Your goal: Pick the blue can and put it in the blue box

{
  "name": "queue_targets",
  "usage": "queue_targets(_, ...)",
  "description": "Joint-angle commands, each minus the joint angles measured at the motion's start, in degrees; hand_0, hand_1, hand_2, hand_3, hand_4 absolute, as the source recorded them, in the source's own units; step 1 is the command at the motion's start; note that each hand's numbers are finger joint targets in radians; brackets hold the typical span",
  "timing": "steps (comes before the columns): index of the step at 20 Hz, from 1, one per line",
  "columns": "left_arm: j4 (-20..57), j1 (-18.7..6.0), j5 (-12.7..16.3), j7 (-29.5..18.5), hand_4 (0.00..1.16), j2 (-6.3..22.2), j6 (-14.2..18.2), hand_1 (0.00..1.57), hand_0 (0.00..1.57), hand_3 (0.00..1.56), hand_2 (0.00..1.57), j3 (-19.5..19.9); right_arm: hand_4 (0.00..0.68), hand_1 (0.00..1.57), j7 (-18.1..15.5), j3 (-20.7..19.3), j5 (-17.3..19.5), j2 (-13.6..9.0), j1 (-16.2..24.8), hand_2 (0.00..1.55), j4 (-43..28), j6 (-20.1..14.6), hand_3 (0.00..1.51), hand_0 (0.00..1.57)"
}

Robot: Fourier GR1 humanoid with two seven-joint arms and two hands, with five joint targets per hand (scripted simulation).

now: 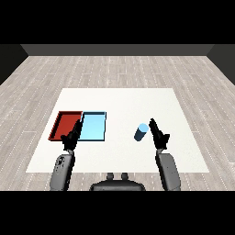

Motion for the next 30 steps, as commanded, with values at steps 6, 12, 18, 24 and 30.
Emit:
queue_targets(6, -4.9, 4.2, -2.2, 2.4, 0.00, -1.0, 0.3, 0.00, 0.00, 0.00, 0.00, -2.3, 0.000, 0.00, 0.1, -12.1, -7.4, -10.6, -5.3, 0.00, 5.5, 8.4, 0.00, 0.00)
queue_targets(12, -5.2, 2.6, 6.4, -21.9, 0.00, -3.9, -4.1, 0.00, 0.00, 0.00, 0.00, 2.6, 0.000, 0.00, -14.7, -12.4, -16.8, -6.9, -0.2, 0.00, 0.9, 17.3, 0.00, 0.00)
queue_targets(18, -0.7, 0.3, 5.3, -25.6, 0.00, -4.4, -2.7, 0.00, 0.00, 0.00, 0.00, 2.4, 0.000, 0.00, -18.7, -15.4, -17.7, -9.8, -3.2, 0.00, 8.3, 21.4, 0.00, 0.00)
queue_targets(24, 1.1, -0.1, 8.0, -25.5, 0.00, -3.8, -4.0, 0.00, 0.00, 0.00, 0.00, 3.9, 0.000, 0.00, -20.3, -16.1, -16.2, -10.2, -8.6, 0.00, 16.0, 20.5, 0.00, 0.00)
queue_targets(30, 0.5, 2.2, 6.8, -27.3, 0.00, -3.9, -3.5, 0.00, 0.00, 0.00, 0.00, 1.9, 0.000, 0.00, -17.6, -16.9, -18.6, -10.8, -11.7, 0.00, 19.9, 21.1, 0.00, 0.00)
